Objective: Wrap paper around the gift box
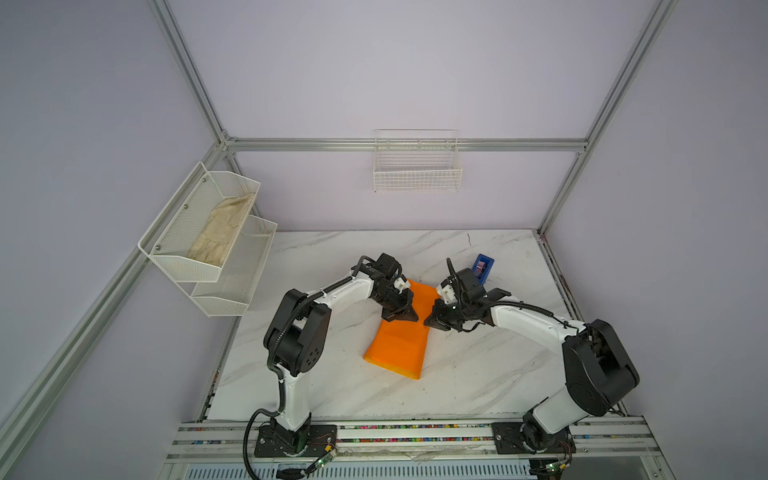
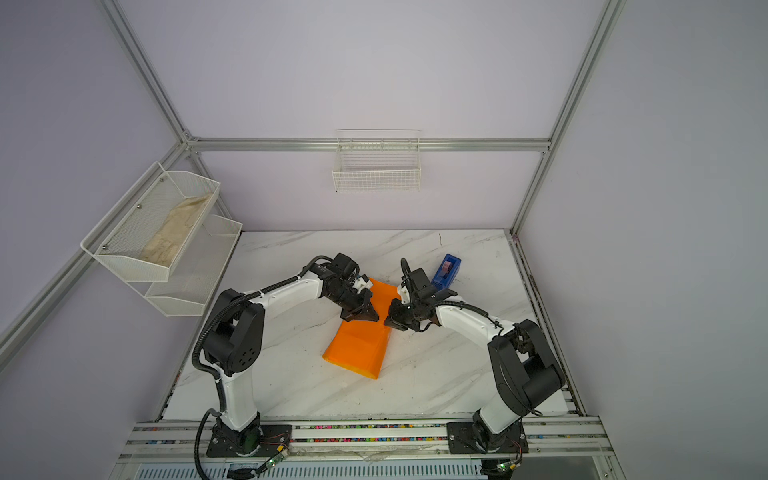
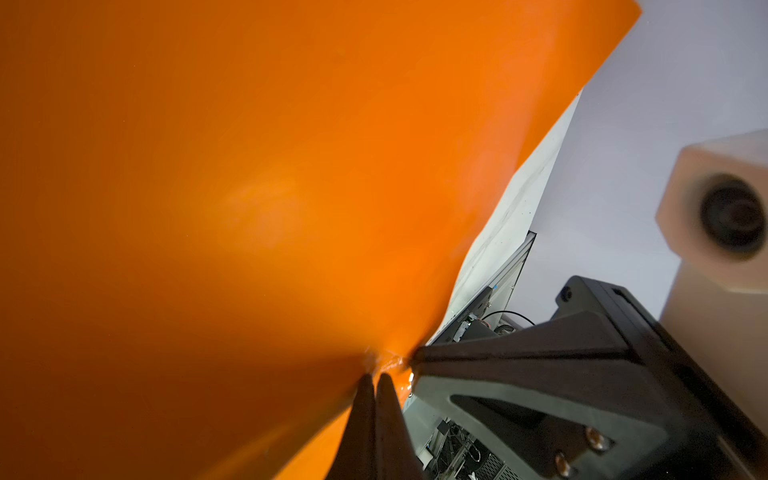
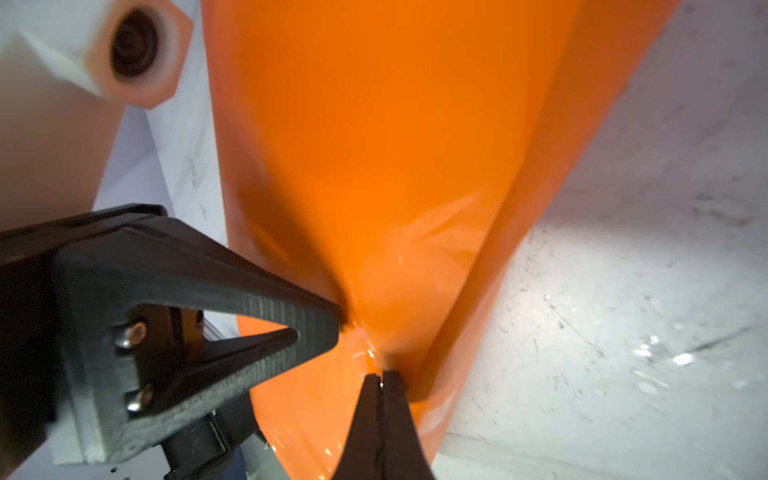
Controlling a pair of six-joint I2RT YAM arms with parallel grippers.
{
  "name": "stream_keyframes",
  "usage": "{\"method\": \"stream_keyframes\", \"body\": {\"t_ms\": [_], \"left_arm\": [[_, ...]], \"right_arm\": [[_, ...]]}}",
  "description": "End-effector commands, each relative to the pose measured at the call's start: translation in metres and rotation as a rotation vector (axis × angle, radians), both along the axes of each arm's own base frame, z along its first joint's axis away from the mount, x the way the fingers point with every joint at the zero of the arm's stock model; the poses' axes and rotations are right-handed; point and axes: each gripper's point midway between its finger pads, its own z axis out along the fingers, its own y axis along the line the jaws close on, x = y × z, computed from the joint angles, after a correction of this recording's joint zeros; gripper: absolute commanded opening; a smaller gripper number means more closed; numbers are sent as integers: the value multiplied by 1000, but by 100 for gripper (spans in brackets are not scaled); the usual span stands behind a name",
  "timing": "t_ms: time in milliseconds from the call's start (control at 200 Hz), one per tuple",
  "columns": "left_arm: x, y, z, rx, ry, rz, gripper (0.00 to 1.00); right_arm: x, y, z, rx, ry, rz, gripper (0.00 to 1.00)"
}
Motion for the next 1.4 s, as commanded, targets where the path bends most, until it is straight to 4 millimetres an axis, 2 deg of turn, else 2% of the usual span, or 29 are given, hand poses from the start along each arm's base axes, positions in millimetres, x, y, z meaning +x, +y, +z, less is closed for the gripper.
{"method": "stream_keyframes", "body": {"t_ms": [0, 160, 300, 370, 475, 515, 560, 685, 800, 875, 940, 995, 1060, 1110, 1185, 1195, 1280, 1335, 1395], "left_arm": [[-11, 23, -21, 134, 48, 20, 0], [-10, 23, -20, 133, 48, 22, 0], [-9, 22, -17, 131, 40, 20, 0], [-8, 21, -14, 128, 37, 20, 0], [-6, 20, -7, 119, 25, 23, 0], [-3, 18, -3, 111, 15, 23, 0], [0, 15, 3, 94, 2, 17, 0], [17, -2, 35, 15, -64, 3, 1], [38, -16, 85, -59, -177, -17, 10], [46, -20, 116, -89, -256, -43, 19], [49, -19, 135, -97, -333, -82, 31], [51, -11, 140, -70, -388, -98, 39], [51, 1, 140, -38, -431, -115, 47], [51, 15, 133, -3, -443, -117, 52], [49, 37, 117, 48, -438, -112, 66], [50, 41, 115, 58, -439, -109, 68], [47, 69, 88, 138, -408, -95, 81], [43, 81, 72, 159, -385, -95, 83], [37, 87, 55, 162, -352, -103, 84]], "right_arm": [[-7, -20, 1, -108, 4, -13, 0], [-4, 4, 21, 49, -20, 12, 0], [-6, 17, 19, 144, -6, 27, 0], [-8, 14, 9, 117, 6, 25, 0], [-13, -2, -8, -4, 33, 24, 0], [-15, -8, -9, -38, 35, 26, 0], [-13, -11, -3, -55, 14, 18, 0], [-3, -13, 25, -41, -69, -17, 0], [-4, -13, 24, -37, -57, -25, 21], [-5, -13, 22, -29, -49, -38, 29], [-4, -11, 27, -1, -63, -56, 35], [-3, -9, 32, 29, -84, -58, 43], [-2, -8, 35, 57, -106, -68, 52], [-3, -8, 35, 78, -120, -80, 68], [-3, -6, 32, 118, -142, -103, 94], [-3, -7, 39, 135, -161, -108, 96], [0, -9, 35, 156, -168, -151, 97], [0, -9, 25, 143, -141, -168, 96], [1, -6, 6, 139, -90, -179, 93]]}}
